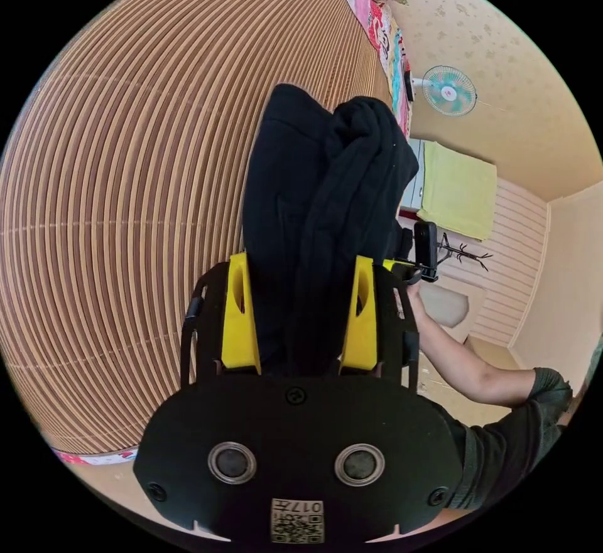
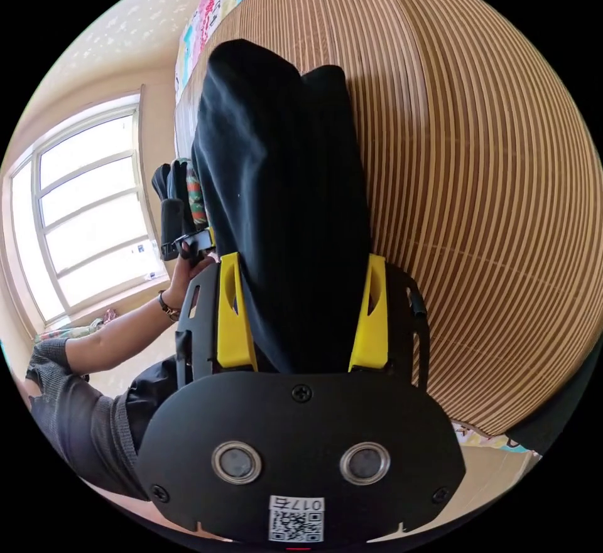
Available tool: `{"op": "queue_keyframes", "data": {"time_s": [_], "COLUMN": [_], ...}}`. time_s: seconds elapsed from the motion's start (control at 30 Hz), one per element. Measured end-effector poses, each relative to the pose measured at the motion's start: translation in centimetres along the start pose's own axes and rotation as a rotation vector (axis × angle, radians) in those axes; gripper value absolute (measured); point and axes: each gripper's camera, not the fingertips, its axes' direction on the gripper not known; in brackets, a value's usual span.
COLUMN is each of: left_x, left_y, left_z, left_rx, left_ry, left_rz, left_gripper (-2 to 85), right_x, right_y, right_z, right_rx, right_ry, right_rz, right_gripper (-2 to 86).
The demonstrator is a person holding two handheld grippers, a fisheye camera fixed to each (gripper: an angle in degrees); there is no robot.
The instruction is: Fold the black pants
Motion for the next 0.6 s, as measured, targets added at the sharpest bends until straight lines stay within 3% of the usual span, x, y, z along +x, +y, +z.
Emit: {"op": "queue_keyframes", "data": {"time_s": [0.07, 0.33, 0.6], "left_x": [-1.5, -2.7, -0.9], "left_y": [-0.7, -2.0, 2.9], "left_z": [0.1, 0.0, 0.3], "left_rx": [-0.046, -0.165, -0.308], "left_ry": [0.097, 0.212, 0.163], "left_rz": [-0.034, -0.027, 0.010], "left_gripper": [21.2, 18.2, 16.3], "right_x": [0.4, 2.9, 3.5], "right_y": [0.2, -0.2, 5.0], "right_z": [0.0, 0.4, 1.5], "right_rx": [0.015, -0.128, -0.349], "right_ry": [-0.022, -0.300, -0.369], "right_rz": [-0.001, 0.027, 0.005], "right_gripper": [24.7, 20.0, 17.0]}}
